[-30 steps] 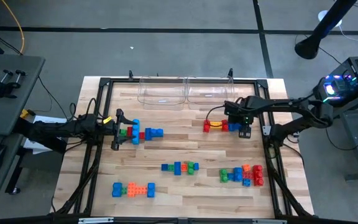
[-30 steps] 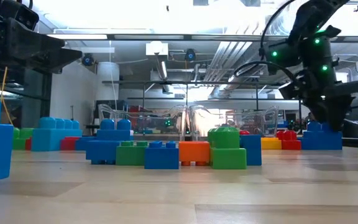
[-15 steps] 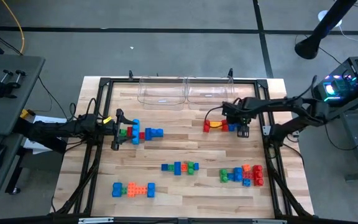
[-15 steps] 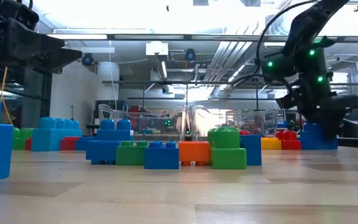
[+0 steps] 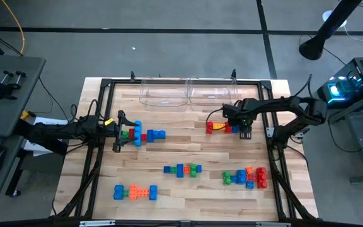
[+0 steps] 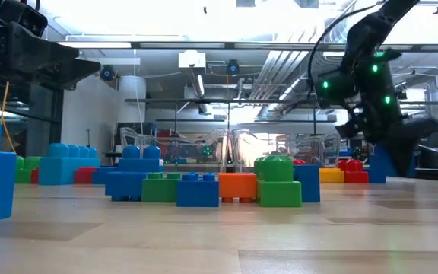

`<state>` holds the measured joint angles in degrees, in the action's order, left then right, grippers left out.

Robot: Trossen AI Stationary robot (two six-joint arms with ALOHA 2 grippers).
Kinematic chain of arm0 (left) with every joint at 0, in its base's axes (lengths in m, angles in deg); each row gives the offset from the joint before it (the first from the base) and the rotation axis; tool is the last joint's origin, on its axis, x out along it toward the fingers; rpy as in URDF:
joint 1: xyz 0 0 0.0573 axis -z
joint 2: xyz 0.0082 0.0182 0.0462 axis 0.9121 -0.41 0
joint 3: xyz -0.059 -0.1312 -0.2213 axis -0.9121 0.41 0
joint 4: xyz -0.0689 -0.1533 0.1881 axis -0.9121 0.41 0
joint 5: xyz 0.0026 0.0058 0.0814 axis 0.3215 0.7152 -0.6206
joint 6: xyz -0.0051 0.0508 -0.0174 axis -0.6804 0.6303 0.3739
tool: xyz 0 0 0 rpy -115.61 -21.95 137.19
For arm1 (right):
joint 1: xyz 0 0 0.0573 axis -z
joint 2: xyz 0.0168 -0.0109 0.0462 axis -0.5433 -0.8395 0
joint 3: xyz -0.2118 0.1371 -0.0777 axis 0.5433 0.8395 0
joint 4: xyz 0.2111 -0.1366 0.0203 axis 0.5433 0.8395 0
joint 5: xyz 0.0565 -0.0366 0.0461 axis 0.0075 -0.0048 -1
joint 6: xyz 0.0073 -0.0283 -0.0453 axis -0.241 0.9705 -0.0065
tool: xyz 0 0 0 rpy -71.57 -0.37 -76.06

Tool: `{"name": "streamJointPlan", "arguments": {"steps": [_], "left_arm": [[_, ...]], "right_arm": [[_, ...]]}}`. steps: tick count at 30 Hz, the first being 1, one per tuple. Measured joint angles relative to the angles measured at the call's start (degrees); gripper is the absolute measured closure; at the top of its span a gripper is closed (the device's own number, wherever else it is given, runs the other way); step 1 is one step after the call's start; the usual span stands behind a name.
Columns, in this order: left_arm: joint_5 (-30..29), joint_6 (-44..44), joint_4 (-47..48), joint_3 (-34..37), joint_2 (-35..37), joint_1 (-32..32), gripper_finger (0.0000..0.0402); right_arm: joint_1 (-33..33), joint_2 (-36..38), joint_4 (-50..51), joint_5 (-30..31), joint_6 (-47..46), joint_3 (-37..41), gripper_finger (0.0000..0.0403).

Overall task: Sort blocks by size
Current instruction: Put the blue lego piece into the right transparent bin, then put the top left green lego piece into the right transparent bin

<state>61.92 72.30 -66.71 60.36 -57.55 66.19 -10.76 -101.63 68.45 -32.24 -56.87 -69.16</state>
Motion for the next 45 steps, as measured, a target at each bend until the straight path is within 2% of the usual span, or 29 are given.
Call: {"name": "streamJointPlan", "arguments": {"steps": [6, 10, 14, 19, 24, 27, 30, 33, 39, 43, 45], "left_arm": [[-0.01, 0.0, 0.0, 0.02, 0.0, 0.01, 0.0129], [0.0, -0.01, 0.0, 0.0, -0.01, 0.01, 0.0129], [0.01, -0.02, 0.0, 0.02, 0.0, -0.01, 0.0129], [-0.01, -0.01, -0.01, 0.0, -0.01, 0.01, 0.0129], [0.01, 0.0, -0.02, 0.0, 0.0, 0.0, 0.0129], [0.0, 0.0, -0.01, 0.01, -0.02, 0.0, 0.0129], [0.0, -0.01, -0.01, 0.01, 0.0, 0.0, 0.0129], [-0.01, 0.18, -0.02, 0.0, -0.02, 0.0, 0.0129], [-0.07, 9.5, -0.82, 0.02, 0.0, 0.01, 0.0129], [-0.2, 9.13, -0.77, 0.02, 0.0, 0.0, 0.0129], [-0.21, 5.65, -1.42, 0.02, -0.02, -0.01, 0.0129]], "right_arm": [[-0.01, 6.82, 13.19, 1.25, -0.69, -9.51, 0.027], [0.0, 11.2, 15.48, 3.49, -3.66, -18.03, 0.027], [0.61, 12.32, 6.25, 4.34, -6.04, -23.76, 0.027], [4.02, 9.13, -9.97, 4.35, -7.78, -24.73, 0.027], [8.29, 3.85, -14.71, 4.36, -14.79, -24.73, 0.0266], [9.95, 1.79, -14.63, 3.04, -17.16, -24.73, 0.0207], [11.0, 1.36, -14.54, -1.51, -18.11, -24.73, 0.0138], [11.26, 1.45, -13.04, -4.02, -20.32, -26.27, 0.0096], [9.62, 2.94, -9.55, -4.69, -24.74, -32.75, 0.0084], [7.52, 3.35, -8.91, -5.47, -27.82, -37.39, 0.0085], [6.35, 3.35, -8.13, -5.51, -28.63, -39.51, 0.0085]]}}
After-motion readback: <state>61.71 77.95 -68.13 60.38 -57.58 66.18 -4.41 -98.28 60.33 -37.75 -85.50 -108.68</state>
